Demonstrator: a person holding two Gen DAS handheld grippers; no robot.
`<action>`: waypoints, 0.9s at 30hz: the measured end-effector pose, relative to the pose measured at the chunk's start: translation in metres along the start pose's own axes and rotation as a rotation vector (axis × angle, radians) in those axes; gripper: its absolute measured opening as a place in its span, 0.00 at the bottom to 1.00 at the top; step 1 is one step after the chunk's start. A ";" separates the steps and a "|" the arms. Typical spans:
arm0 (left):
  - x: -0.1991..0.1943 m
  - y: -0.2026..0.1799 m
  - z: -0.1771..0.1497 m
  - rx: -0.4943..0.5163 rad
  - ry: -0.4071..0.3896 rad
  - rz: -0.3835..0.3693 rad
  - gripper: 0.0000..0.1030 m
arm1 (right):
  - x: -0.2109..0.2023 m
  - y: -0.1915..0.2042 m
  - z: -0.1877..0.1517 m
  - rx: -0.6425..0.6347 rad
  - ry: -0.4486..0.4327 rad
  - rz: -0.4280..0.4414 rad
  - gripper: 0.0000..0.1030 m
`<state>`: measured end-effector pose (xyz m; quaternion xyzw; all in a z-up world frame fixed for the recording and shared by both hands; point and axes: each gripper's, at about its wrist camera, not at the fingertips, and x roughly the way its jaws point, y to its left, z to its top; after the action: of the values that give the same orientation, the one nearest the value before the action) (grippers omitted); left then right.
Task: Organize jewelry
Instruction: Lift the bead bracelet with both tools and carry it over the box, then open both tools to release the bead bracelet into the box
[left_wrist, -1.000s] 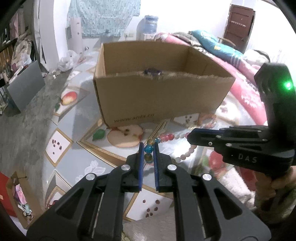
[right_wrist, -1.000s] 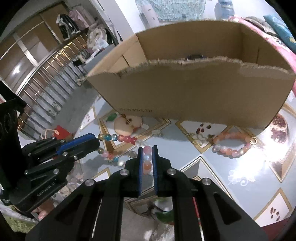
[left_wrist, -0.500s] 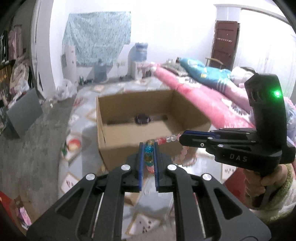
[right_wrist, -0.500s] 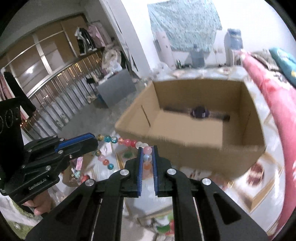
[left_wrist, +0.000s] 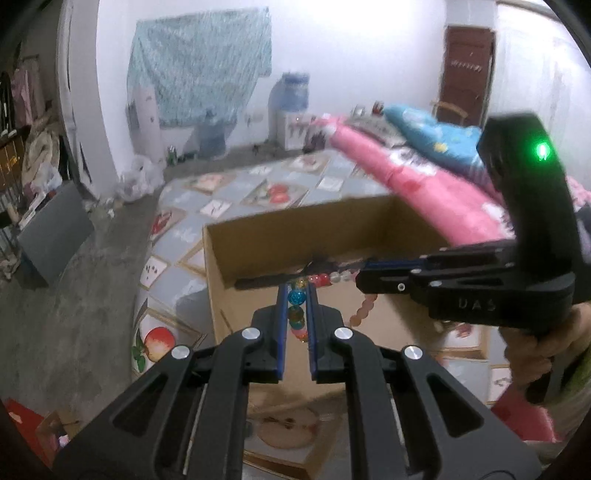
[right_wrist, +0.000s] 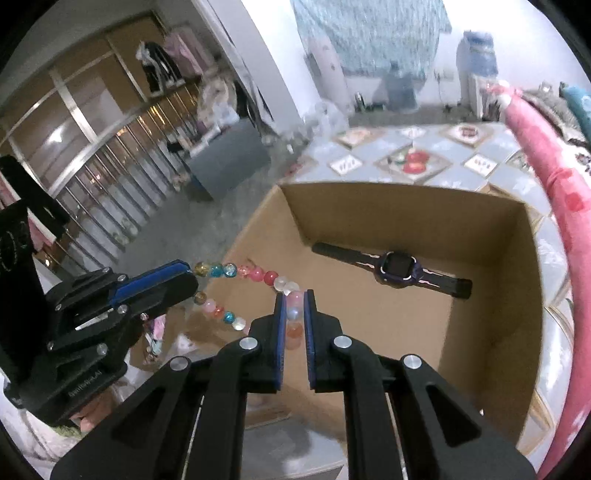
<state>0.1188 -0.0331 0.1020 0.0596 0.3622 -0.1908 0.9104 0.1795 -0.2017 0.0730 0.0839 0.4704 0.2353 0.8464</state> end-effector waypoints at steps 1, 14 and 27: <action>0.011 0.004 -0.001 -0.004 0.028 0.006 0.08 | 0.008 -0.002 0.002 0.003 0.022 0.000 0.09; 0.068 0.029 -0.004 0.007 0.135 0.108 0.24 | 0.097 -0.015 0.034 0.020 0.227 -0.039 0.10; -0.011 0.043 -0.023 -0.100 -0.065 0.127 0.31 | -0.014 -0.018 -0.003 0.011 -0.050 0.007 0.10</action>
<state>0.1135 0.0158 0.0913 0.0307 0.3371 -0.1162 0.9338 0.1767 -0.2238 0.0754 0.0961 0.4501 0.2332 0.8566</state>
